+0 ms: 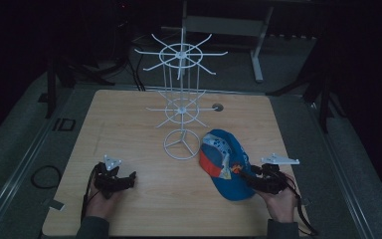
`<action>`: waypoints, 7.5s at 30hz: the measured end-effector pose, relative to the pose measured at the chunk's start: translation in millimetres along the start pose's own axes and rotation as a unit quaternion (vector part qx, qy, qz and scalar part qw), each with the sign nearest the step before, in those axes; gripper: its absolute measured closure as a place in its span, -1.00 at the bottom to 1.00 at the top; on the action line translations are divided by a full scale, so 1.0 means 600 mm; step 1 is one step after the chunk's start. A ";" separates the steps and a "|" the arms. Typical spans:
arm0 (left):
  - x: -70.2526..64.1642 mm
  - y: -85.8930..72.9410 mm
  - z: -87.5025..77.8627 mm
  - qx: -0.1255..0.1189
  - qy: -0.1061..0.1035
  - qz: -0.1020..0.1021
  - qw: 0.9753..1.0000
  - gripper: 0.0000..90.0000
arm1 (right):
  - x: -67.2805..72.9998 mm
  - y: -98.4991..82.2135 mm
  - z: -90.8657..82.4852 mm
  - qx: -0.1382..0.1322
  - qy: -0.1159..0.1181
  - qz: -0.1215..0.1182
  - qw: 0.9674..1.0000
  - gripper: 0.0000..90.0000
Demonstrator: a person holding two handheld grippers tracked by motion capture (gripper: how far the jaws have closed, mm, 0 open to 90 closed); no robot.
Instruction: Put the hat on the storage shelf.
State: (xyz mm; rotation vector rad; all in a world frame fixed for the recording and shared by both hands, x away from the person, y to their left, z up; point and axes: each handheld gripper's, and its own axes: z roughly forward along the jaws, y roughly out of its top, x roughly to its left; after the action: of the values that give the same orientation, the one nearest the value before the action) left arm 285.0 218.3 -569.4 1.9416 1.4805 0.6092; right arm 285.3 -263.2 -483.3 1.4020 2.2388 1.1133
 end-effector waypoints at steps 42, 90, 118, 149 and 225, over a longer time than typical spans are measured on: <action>0.000 0.000 0.000 -0.001 0.000 -0.002 1.000 -0.68 | -0.006 0.100 0.031 0.047 -0.001 -0.021 0.999 0.01; 0.000 0.000 0.000 0.000 0.000 -0.002 1.000 -0.68 | -0.031 0.161 0.155 0.126 -0.005 -0.038 0.991 0.01; 0.000 0.000 0.000 0.000 0.000 -0.002 1.000 -0.68 | -0.029 0.167 0.203 0.200 0.000 -0.051 0.978 0.59; 0.000 0.000 0.000 0.000 0.000 -0.002 1.000 -0.68 | 0.007 0.149 0.135 0.149 0.029 -0.106 0.983 0.96; 0.000 0.000 0.000 -0.001 0.000 -0.002 1.000 -0.68 | 0.028 0.159 -0.103 -0.095 0.085 -0.105 0.986 0.95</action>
State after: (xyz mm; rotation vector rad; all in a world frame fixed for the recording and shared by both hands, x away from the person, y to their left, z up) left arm 285.1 218.0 -569.3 1.9377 1.4826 0.6094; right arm 302.5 -255.1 -369.8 1.0043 2.2595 1.3730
